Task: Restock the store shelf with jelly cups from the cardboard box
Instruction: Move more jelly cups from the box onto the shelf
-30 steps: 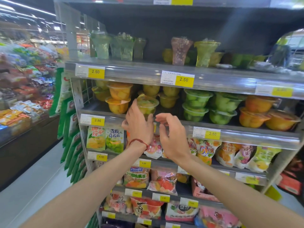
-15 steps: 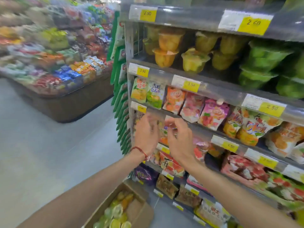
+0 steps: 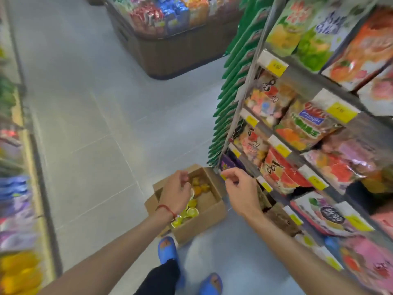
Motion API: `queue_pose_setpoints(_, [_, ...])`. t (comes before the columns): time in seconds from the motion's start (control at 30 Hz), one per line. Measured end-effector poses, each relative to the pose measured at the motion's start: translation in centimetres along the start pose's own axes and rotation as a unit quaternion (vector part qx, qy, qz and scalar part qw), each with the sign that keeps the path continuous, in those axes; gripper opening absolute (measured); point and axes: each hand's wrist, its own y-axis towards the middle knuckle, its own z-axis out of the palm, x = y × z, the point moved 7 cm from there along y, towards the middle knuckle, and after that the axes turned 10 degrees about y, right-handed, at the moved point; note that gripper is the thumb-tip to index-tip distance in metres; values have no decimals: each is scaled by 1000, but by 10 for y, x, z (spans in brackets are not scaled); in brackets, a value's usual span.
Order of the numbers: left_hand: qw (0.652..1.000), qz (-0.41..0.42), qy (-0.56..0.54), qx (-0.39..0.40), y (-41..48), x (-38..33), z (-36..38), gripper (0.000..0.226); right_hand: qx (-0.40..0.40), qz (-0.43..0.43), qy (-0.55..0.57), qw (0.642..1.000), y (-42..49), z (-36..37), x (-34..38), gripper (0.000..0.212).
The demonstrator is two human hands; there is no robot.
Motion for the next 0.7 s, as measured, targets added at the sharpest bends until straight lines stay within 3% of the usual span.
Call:
queue_pose_setpoints(0.17, [996, -86, -23, 20, 27, 74, 20, 26, 19, 65, -13, 998, 16, 53, -45, 30])
queue_pose_setpoints(0.53, [979, -161, -24, 120, 120, 207, 80, 27, 17, 218, -20, 976, 78, 163, -164, 17])
queue_pose_setpoints(0.7, [967, -205, -51, 142, 156, 264, 130, 21, 67, 269, -37, 960, 107, 215, -248, 20])
